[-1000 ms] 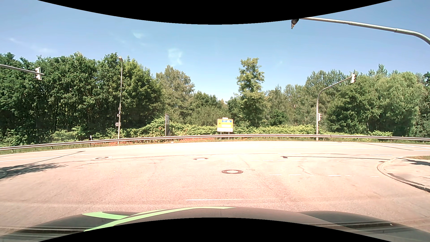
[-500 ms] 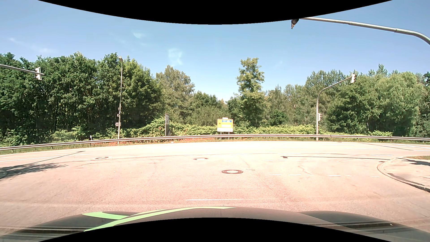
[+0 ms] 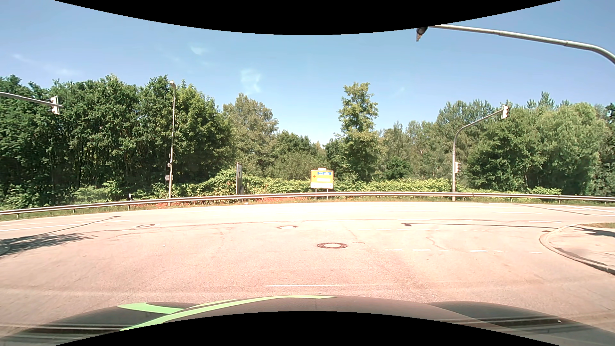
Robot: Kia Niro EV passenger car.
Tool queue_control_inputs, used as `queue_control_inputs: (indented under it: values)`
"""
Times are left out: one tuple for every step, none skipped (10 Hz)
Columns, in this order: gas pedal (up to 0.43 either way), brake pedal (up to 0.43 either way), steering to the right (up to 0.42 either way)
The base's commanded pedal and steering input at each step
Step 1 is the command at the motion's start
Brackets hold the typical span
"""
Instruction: Follow the waypoints while adhering to traffic rules and regulations
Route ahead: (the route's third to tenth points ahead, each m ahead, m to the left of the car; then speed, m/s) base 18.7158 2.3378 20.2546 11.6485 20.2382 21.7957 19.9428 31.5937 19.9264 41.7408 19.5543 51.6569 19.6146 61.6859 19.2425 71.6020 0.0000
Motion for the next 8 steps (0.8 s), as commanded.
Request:
queue_control_inputs:
  values:
    - [0.000, 0.366, -0.024]
    - [0.000, 0.366, -0.024]
    - [0.000, 0.366, -0.024]
    - [0.000, 0.366, -0.024]
    - [0.000, 0.366, -0.024]
    - [0.000, 0.372, -0.024]
    - [0.000, 0.366, -0.024]
    - [0.000, 0.372, -0.024]
